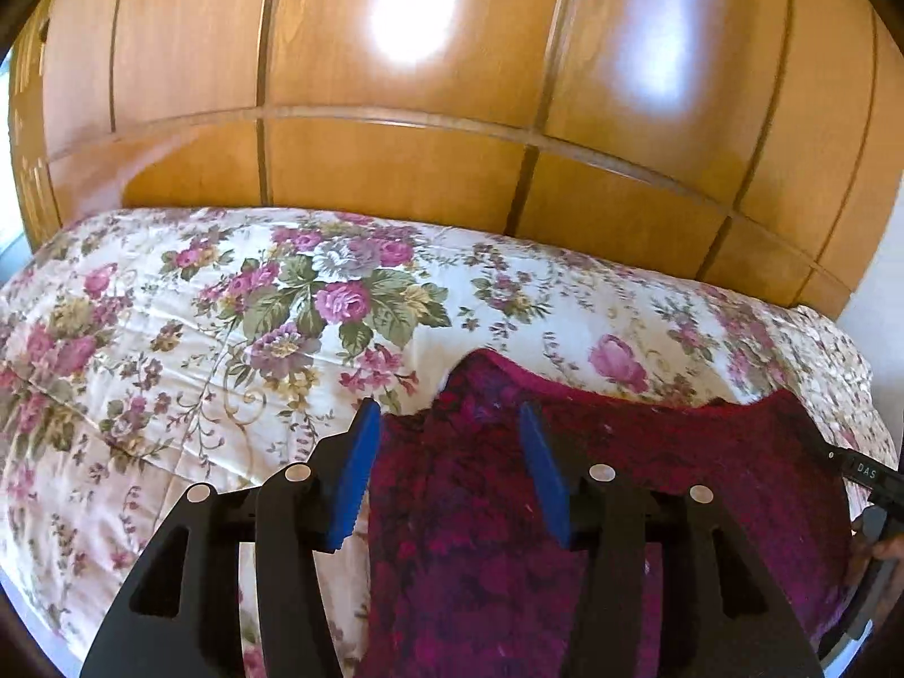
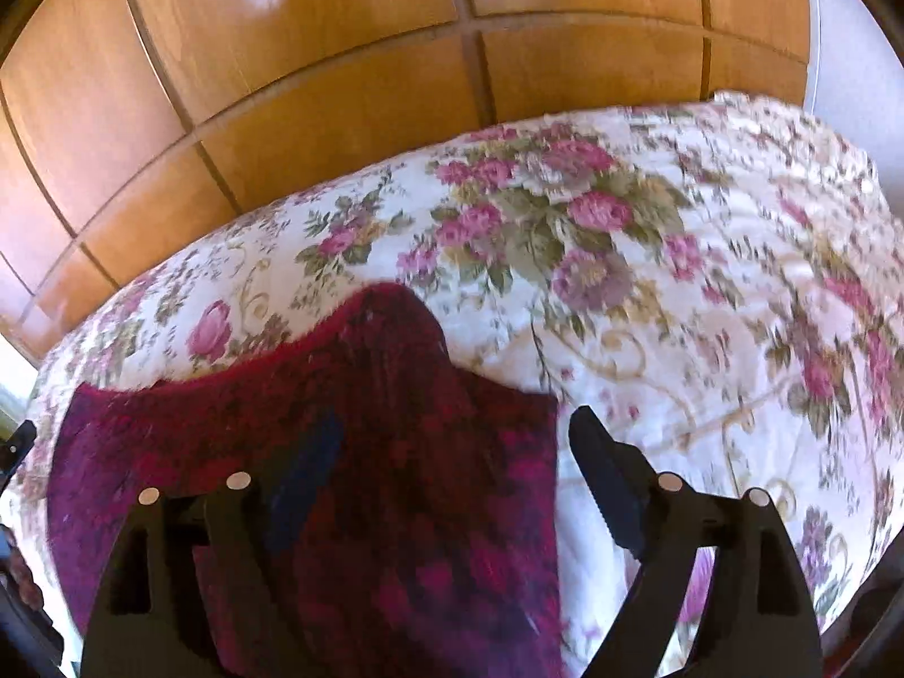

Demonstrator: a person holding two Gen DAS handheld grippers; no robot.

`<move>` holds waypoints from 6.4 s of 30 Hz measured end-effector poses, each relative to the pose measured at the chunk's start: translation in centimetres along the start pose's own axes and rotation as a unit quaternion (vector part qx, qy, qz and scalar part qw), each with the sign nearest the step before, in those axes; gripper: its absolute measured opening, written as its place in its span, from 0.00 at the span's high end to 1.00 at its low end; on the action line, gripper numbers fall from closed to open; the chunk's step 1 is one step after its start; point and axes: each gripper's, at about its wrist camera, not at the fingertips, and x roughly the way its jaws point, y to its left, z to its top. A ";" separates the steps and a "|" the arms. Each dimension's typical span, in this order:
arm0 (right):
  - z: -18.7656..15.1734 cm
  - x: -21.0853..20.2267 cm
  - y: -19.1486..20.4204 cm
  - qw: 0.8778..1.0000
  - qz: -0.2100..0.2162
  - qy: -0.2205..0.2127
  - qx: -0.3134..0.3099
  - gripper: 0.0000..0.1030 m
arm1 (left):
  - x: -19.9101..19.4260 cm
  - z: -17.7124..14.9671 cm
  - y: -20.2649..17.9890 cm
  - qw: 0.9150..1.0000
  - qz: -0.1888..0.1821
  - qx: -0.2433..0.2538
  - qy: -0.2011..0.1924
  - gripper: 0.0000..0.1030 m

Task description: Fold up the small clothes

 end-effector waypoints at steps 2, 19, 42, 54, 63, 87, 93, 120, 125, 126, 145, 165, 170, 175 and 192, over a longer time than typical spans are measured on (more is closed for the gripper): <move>-0.9 -0.5 -0.9 1.000 0.018 0.012 0.013 0.12 | -0.6 -0.4 -0.3 1.000 -0.006 0.004 -0.001 0.52; -8.7 -2.9 -5.5 0.979 0.163 0.064 0.107 0.02 | -2.2 -4.7 -5.6 0.997 -0.052 0.052 0.015 0.52; -9.7 -2.7 -3.2 0.973 0.207 0.079 0.064 0.21 | 1.1 -6.7 -9.2 0.993 -0.052 0.090 0.058 0.52; -8.8 -4.7 -0.9 0.974 0.209 0.068 0.047 0.52 | 1.3 -6.7 -8.4 0.993 -0.071 0.068 0.062 0.52; -5.7 -9.9 6.3 0.967 0.253 0.012 -0.025 0.61 | 1.5 -6.1 -6.3 0.989 -0.121 0.019 0.077 0.60; -16.8 -5.9 31.7 0.878 0.163 -0.016 -0.450 0.65 | -4.9 -3.7 12.1 0.929 -0.308 -0.205 0.014 0.50; -19.7 -5.7 32.4 0.857 0.135 -0.048 -0.494 0.65 | -2.9 -1.5 9.7 0.927 -0.335 -0.165 0.046 0.47; -13.7 -6.3 21.6 0.901 0.292 0.032 -0.320 0.39 | -1.2 -0.6 7.5 0.968 -0.223 -0.060 0.103 0.83; -16.6 -4.1 24.0 0.902 0.246 0.023 -0.353 0.39 | 0.2 -3.4 8.9 0.977 -0.168 -0.068 0.109 0.73; -17.0 -4.1 24.4 0.900 0.234 0.013 -0.368 0.39 | 0.2 -3.6 9.3 0.977 -0.167 -0.079 0.107 0.73; -1.1 -0.1 24.7 0.940 0.169 -0.013 -0.297 0.37 | -2.5 -3.5 5.7 0.997 -0.063 0.009 0.050 0.71; -3.9 5.1 26.6 0.949 0.120 0.013 -0.290 0.28 | -2.8 -5.1 4.4 0.999 -0.009 0.026 0.030 0.71; -3.2 4.2 25.1 0.957 0.147 0.004 -0.252 0.06 | -3.8 -5.6 3.7 0.999 0.025 0.042 0.018 0.59; -2.9 3.3 22.5 0.956 0.200 0.021 -0.215 0.03 | -4.2 -6.1 3.5 0.998 0.049 0.043 0.018 0.49; -6.8 9.8 16.0 0.867 0.451 0.210 -0.029 0.02 | -1.3 -7.8 8.6 0.995 -0.063 -0.057 0.051 0.24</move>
